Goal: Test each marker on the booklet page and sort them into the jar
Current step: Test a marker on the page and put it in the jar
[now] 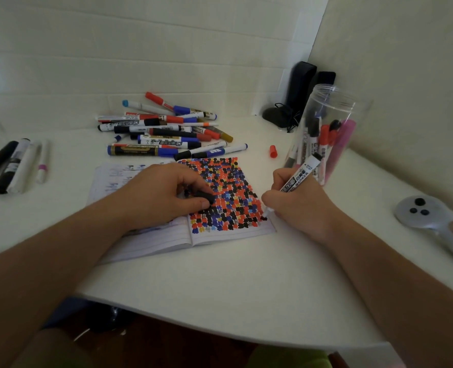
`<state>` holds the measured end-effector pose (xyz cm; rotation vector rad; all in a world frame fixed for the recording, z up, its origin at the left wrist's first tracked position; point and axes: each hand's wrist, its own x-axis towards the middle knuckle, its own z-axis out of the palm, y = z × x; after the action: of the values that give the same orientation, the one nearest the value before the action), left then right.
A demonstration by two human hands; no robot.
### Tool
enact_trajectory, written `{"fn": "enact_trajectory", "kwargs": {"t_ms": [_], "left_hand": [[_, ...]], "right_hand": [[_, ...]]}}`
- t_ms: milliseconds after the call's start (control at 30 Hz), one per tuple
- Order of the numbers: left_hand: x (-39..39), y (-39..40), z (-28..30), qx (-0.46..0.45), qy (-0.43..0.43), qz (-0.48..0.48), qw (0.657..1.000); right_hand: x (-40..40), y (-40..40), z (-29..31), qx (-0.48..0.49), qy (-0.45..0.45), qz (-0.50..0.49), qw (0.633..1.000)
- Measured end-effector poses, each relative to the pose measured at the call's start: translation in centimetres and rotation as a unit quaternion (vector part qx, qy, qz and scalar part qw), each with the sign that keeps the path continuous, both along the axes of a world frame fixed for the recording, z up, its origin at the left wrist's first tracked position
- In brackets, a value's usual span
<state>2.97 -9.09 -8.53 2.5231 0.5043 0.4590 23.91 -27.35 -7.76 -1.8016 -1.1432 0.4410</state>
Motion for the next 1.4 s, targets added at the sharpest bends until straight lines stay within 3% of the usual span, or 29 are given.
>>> {"fn": "enact_trajectory", "kwargs": {"t_ms": [200, 400, 467, 533, 633, 933, 1400], "left_hand": [[0.0, 0.0, 0.0, 0.002, 0.005, 0.0, 1.0], [-0.1, 0.0, 0.0, -0.002, -0.002, 0.001, 1.0], [-0.1, 0.0, 0.0, -0.001, -0.002, 0.0, 1.0], [-0.2, 0.0, 0.0, -0.001, -0.001, -0.001, 1.0], [-0.2, -0.1, 0.1, -0.002, -0.009, -0.003, 1.0], [-0.3, -0.3, 0.3, -0.048, -0.031, 0.027, 0.998], [-0.4, -0.5, 0.5, -0.061, -0.038, 0.018, 0.997]], "right_hand": [[-0.2, 0.0, -0.2, -0.021, -0.049, 0.005, 0.999], [-0.4, 0.0, 0.3, -0.027, -0.012, 0.022, 0.999], [0.0, 0.0, 0.4, 0.024, 0.102, 0.002, 0.994], [0.9, -0.1, 0.5, 0.08, 0.246, -0.027, 0.966], [1.6, -0.2, 0.6, 0.105, 0.308, -0.007, 0.946], [1.0, -1.1, 1.5, 0.086, 0.333, 0.119, 0.932], [0.0, -0.3, 0.7, 0.083, 0.229, 0.115, 0.963]]}}
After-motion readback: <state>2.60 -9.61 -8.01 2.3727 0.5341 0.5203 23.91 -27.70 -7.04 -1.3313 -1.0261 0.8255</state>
